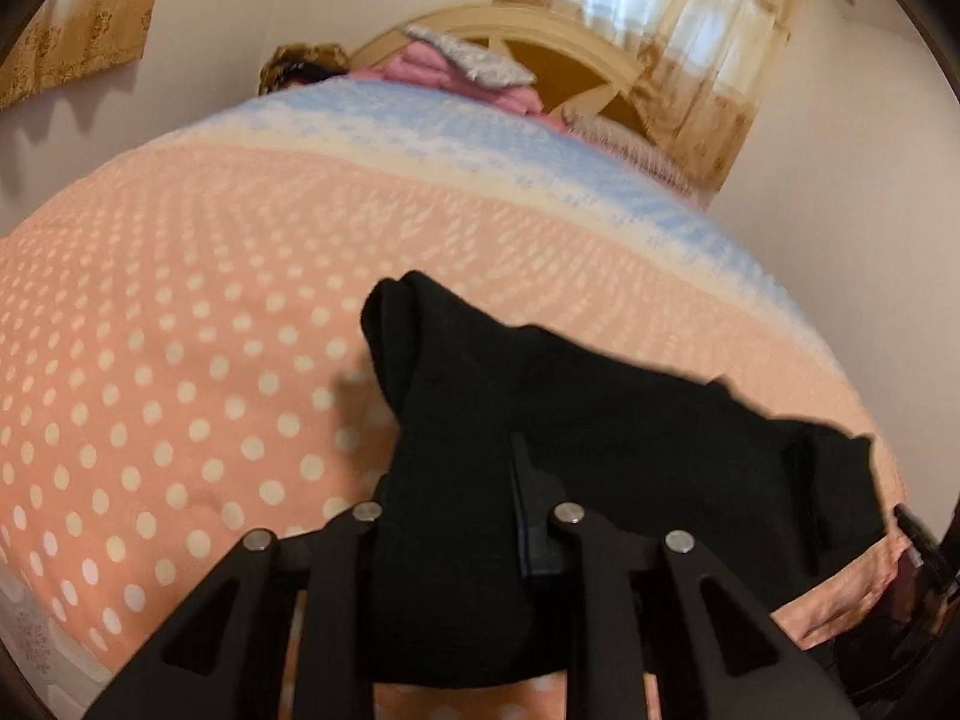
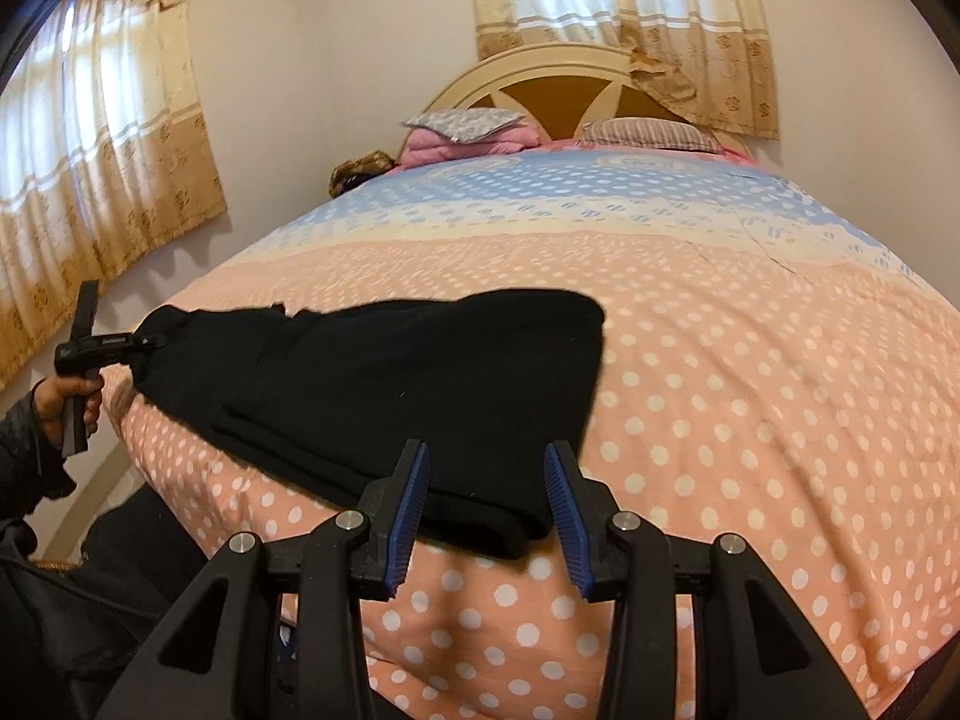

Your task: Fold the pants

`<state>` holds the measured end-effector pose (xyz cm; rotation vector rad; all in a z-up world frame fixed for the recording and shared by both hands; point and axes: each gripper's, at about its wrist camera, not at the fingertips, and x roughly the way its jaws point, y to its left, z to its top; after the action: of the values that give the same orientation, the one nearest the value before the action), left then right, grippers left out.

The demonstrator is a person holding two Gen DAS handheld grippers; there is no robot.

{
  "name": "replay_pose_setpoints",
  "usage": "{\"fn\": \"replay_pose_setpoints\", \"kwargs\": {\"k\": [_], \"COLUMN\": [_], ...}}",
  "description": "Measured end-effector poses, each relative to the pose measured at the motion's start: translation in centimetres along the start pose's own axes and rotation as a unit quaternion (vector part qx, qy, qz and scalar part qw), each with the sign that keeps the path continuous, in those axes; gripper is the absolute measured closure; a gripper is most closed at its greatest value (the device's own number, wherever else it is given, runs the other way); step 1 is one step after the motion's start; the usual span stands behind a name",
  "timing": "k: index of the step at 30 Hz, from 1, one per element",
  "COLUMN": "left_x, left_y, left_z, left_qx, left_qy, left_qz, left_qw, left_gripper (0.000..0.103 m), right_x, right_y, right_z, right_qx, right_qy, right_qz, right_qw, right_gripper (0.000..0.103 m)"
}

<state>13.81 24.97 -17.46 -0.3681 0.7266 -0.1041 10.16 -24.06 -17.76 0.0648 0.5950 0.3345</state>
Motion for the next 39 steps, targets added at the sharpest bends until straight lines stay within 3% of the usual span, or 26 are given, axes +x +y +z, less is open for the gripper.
{"fn": "replay_pose_setpoints", "kwargs": {"k": [3,6,12,17,22,28,32,33,36,38,39], "left_x": [-2.3,-4.1,-6.2,-4.6,-0.7,6.5,9.1,9.0,6.7,5.2,4.4], "left_y": [-1.0,-3.7,-14.6,-24.2,-30.5,-35.5,-37.3,-37.6,-37.7,-37.3,-36.7], "left_z": [1.6,3.4,5.9,5.8,4.1,-0.6,-4.2,-4.6,-5.7,-5.5,-5.1], "left_qx": [-0.028,-0.023,0.046,0.125,0.191,0.279,0.294,0.296,0.306,0.313,0.310], "left_qy": [-0.026,-0.047,-0.065,-0.029,0.016,0.058,0.109,0.111,0.108,0.093,0.082], "left_qz": [-0.051,-0.100,-0.207,-0.273,-0.283,-0.210,-0.213,-0.214,-0.257,-0.259,-0.260], "left_qw": [0.9980,0.9935,0.9751,0.9534,0.9397,0.9350,0.9254,0.9242,0.9102,0.9091,0.9109], "left_gripper": [0.081,0.081,0.081,0.081,0.081,0.078,0.071,0.069,0.064,0.055,0.044], "right_x": [-0.3,-0.4,-0.3,-1.1,-1.4,-1.6,-1.6,-1.6,-1.7,-1.8,-2.0], "right_y": [-0.4,-0.9,-2.4,-4.5,-6.3,-7.6,-8.3,-8.4,-8.8,-8.8,-8.6], "right_z": [0.1,0.2,0.1,-0.1,-0.6,-1.1,-1.3,-1.4,-1.6,-1.6,-1.5], "right_qx": [0.006,0.017,0.042,0.089,0.125,0.153,0.165,0.167,0.174,0.178,0.179], "right_qy": [-0.007,-0.014,-0.009,-0.022,-0.024,-0.024,-0.024,-0.024,-0.025,-0.028,-0.035], "right_qz": [-0.005,-0.015,-0.057,-0.075,-0.086,-0.093,-0.099,-0.101,-0.103,-0.095,-0.085], "right_qw": [1.000,1.000,0.997,0.993,0.988,0.984,0.981,0.980,0.979,0.979,0.980], "right_gripper": [0.061,0.061,0.060,0.060,0.060,0.060,0.060,0.060,0.060,0.060,0.060]}}
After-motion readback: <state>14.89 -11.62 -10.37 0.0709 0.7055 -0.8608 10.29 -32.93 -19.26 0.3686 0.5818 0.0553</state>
